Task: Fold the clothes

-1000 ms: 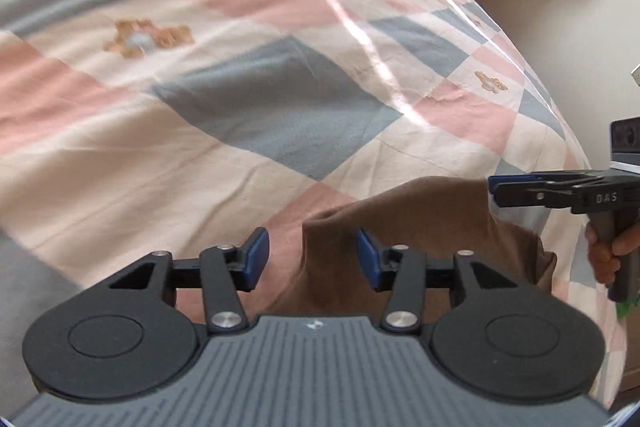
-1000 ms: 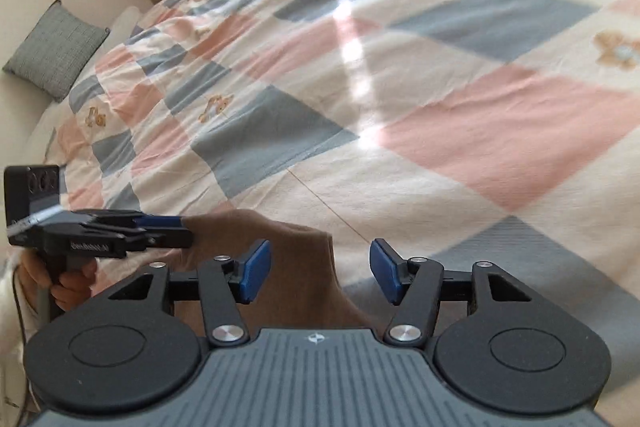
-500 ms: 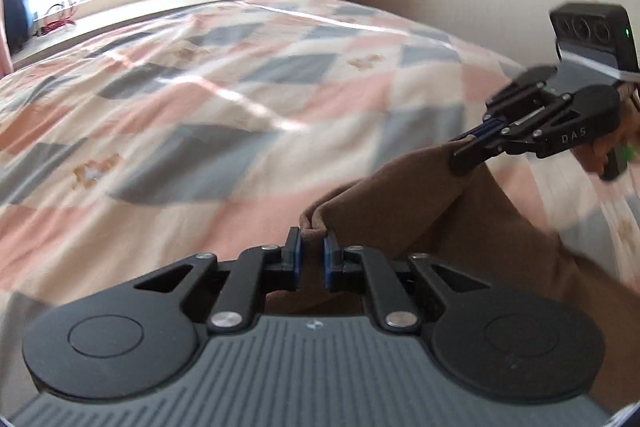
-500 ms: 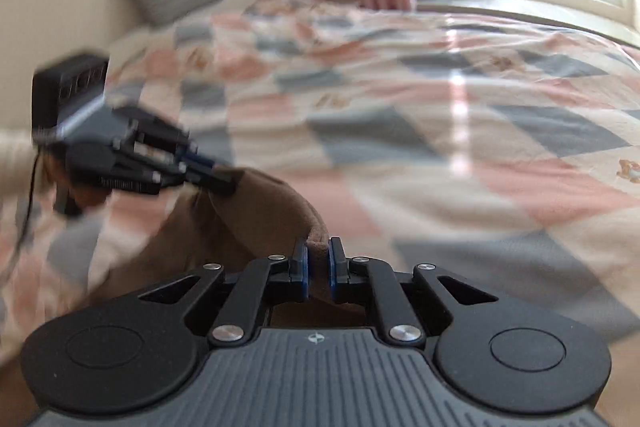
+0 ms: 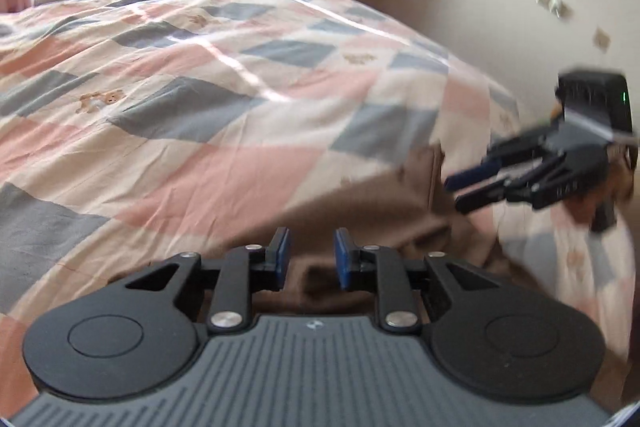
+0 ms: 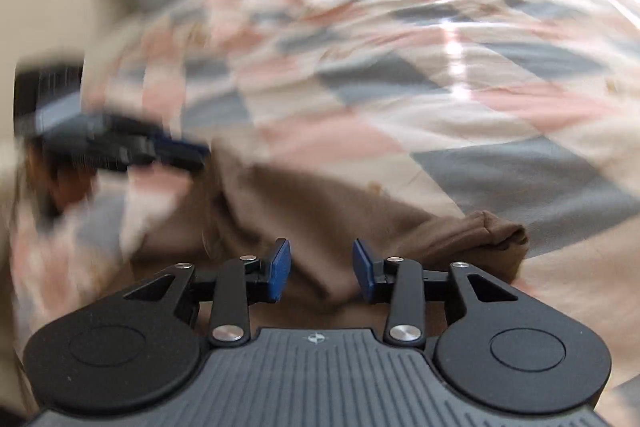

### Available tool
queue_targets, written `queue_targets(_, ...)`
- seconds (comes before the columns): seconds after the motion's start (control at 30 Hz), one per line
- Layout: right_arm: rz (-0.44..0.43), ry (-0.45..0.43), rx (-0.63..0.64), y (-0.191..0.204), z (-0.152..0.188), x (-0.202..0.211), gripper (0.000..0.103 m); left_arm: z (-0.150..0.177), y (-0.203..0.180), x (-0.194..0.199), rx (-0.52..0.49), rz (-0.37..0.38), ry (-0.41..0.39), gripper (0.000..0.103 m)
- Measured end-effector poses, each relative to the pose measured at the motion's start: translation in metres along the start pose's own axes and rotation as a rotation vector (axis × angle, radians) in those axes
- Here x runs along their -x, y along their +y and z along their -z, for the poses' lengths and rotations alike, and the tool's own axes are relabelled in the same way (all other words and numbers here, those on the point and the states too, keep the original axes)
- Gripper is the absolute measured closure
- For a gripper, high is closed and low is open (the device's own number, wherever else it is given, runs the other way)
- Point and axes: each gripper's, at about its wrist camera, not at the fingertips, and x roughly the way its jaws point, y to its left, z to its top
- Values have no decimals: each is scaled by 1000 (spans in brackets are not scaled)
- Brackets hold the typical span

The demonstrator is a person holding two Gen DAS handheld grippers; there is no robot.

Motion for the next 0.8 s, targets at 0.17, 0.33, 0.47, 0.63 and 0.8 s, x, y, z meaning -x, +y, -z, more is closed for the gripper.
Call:
queue_targets(0.17, 87, 184, -84, -9, 16, -39, 64, 36, -20, -45, -164, -87, 204, 83)
queue_targets(0.33, 125, 110, -182, -20, 2, -3, 62, 19, 22, 0, 90, -178, 148, 79)
queue_targets(0.47, 198, -7, -574, -65, -5, 20, 46, 4, 74, 19, 449, -174, 116, 64)
queue_targets(0.63, 125, -107, -1001, -118, 12, 10, 42, 9, 120, -2, 767, -127, 104, 65)
queue_targets(0.8, 142, -105, -977, -131, 33, -3, 91, 40, 127, -1, 679, -135, 12, 100)
